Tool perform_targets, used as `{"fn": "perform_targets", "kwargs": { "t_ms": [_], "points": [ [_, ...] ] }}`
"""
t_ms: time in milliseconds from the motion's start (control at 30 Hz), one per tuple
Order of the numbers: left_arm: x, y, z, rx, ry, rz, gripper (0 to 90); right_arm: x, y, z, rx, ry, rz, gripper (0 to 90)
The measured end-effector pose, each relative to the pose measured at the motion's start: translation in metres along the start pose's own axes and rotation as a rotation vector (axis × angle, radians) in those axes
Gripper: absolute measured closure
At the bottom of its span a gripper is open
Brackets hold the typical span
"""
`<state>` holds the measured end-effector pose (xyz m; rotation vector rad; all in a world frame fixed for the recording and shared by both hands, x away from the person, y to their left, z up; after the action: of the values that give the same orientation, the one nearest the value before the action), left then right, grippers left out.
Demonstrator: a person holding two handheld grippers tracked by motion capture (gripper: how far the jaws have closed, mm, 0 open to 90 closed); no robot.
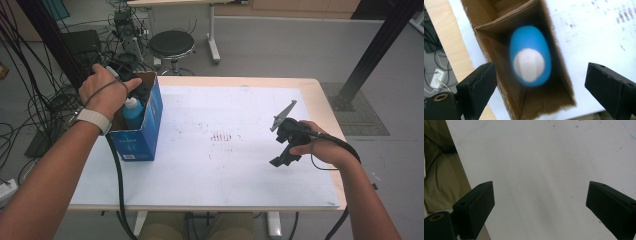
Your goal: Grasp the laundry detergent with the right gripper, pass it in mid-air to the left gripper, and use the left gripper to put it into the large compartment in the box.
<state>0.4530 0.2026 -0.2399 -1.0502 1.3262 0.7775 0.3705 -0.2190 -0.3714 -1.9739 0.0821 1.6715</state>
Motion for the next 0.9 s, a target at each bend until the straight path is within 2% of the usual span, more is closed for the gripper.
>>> {"fn": "perform_targets", "kwargs": {
  "t_ms": [100,200,433,533,567,733,900],
  "points": [
    [-0.012,0.000,-0.005,0.033,0.004,-0.009,10.9,-0.003,0.002,0.000,0.010,0.007,0.005,8.2],
    [-0.029,-0.001,-0.013,0.080,0.026,-0.031,10.8,-0.005,0.004,0.000,0.014,0.009,0.005,8.2],
    [-0.059,-0.004,-0.041,0.249,0.071,-0.048,10.5,-0.009,0.008,-0.001,0.030,0.016,0.010,8.2],
    [-0.066,-0.006,-0.055,0.316,0.078,-0.046,10.5,-0.011,0.009,-0.002,0.031,0.019,0.013,8.2],
    [-0.066,-0.007,-0.058,0.328,0.081,-0.048,10.5,-0.011,0.009,-0.002,0.030,0.023,0.014,8.2],
    [-0.069,-0.012,-0.083,0.468,0.097,-0.041,10.2,-0.015,0.008,-0.002,0.038,0.020,0.008,8.2],
    [-0.068,-0.016,-0.102,0.558,0.120,-0.026,10.3,-0.015,0.008,-0.005,0.041,0.016,0.005,8.2]
  ]
}}
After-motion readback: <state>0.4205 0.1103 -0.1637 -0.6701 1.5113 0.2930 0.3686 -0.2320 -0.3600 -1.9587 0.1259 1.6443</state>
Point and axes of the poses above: each handheld gripper's, and its own axes: x roughly forward along the jaws, y roughly out of its underside, z roughly to its left, the point moved 5 cm from there along x, roughly forward along the jaws, and after that the axes turned 8 degrees about y, right-handed, at the moved point
